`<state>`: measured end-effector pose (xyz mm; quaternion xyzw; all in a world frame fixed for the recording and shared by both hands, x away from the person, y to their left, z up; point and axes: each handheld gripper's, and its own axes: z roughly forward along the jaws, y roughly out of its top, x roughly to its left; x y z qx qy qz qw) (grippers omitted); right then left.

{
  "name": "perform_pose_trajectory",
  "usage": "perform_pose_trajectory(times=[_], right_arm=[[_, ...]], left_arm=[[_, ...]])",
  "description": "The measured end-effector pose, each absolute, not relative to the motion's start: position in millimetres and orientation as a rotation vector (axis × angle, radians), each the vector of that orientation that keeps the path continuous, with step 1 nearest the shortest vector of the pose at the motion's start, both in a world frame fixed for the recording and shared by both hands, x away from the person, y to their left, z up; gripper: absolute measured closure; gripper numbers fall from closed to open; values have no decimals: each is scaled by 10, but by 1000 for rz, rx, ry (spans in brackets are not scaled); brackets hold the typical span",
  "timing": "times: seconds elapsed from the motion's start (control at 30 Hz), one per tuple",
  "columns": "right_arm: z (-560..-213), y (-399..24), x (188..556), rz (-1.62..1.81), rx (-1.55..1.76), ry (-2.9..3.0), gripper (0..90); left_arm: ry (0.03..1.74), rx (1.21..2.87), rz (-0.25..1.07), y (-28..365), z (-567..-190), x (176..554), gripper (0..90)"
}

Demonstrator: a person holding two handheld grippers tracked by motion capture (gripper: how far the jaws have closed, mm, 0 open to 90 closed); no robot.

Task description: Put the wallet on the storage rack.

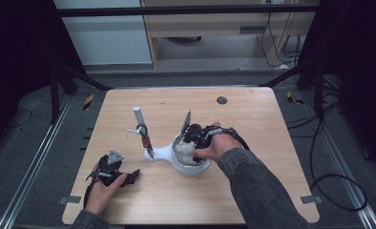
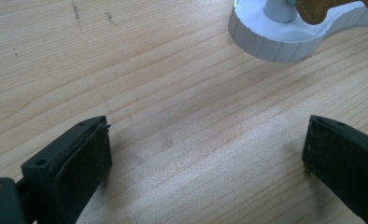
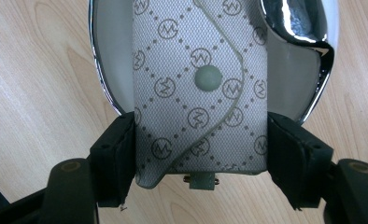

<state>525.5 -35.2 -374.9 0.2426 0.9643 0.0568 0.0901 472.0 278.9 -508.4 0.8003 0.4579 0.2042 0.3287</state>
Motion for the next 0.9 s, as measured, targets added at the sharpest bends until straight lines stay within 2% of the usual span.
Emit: perform_pose_trajectory(times=[0.3,0.43,0.9], right_arm=[[-3779,-301,5263,180,724,2871,300],[-3777,-303,5267,244,753,2859,195],[-3739,-307,5250,281,750,2856,215]], left_arm=[[1199,2092,534,2787,-5085,4720,5],[1198,2093,534,2786,-5085,4719,4],[1198,2093,534,2784,-5086,4720,3]])
